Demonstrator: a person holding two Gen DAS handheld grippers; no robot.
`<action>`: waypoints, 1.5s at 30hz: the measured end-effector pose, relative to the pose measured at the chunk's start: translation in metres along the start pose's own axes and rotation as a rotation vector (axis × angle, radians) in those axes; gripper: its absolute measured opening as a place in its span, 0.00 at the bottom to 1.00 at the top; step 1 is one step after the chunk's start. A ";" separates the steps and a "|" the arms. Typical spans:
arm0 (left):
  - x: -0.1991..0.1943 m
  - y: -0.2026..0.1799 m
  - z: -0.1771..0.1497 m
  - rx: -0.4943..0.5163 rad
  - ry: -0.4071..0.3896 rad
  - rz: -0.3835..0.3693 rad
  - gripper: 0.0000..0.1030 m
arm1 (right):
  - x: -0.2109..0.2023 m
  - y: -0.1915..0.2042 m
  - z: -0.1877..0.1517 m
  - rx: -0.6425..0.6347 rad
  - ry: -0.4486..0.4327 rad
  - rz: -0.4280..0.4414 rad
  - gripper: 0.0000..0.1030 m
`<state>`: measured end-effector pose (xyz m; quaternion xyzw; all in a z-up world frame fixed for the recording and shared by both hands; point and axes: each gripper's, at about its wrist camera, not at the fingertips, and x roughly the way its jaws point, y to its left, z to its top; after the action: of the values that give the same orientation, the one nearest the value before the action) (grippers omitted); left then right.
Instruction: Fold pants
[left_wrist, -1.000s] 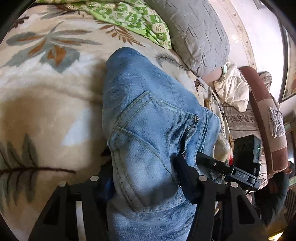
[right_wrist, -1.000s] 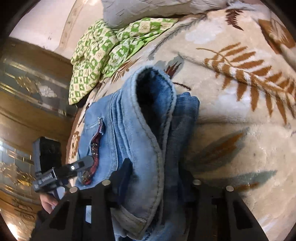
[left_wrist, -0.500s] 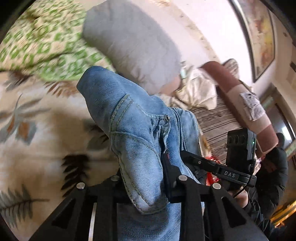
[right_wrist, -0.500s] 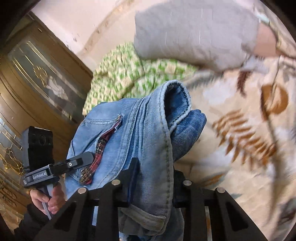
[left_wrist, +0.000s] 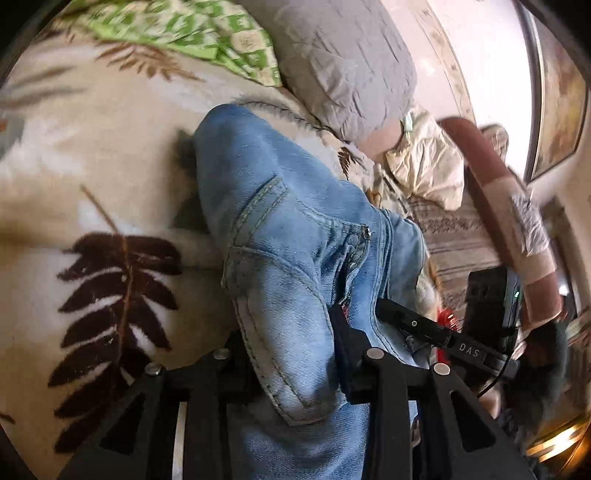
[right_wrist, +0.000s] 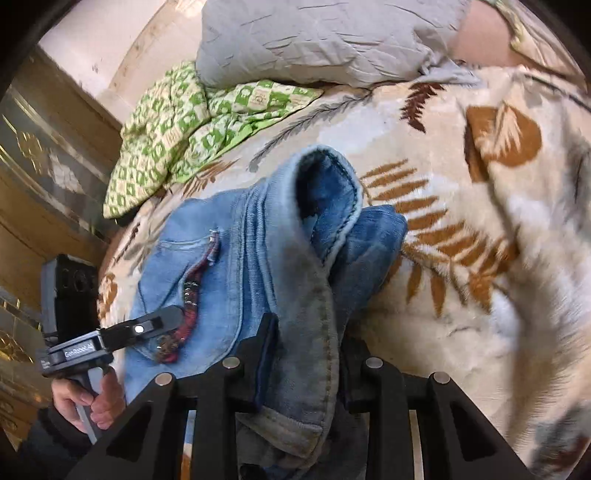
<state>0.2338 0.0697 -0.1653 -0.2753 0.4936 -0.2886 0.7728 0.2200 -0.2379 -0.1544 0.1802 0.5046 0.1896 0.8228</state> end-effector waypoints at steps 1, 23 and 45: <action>0.001 -0.001 0.000 0.009 0.000 0.005 0.37 | -0.001 -0.001 0.000 0.008 -0.006 0.010 0.30; 0.002 -0.039 -0.004 0.157 -0.106 0.390 1.00 | 0.004 0.002 -0.007 -0.046 -0.013 -0.185 1.00; -0.163 -0.182 -0.136 0.314 -0.550 0.694 1.00 | -0.225 0.138 -0.116 -0.122 -0.532 -0.569 1.00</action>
<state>0.0202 0.0434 0.0131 -0.0402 0.2838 -0.0007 0.9580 0.0041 -0.2171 0.0351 0.0269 0.2914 -0.0698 0.9537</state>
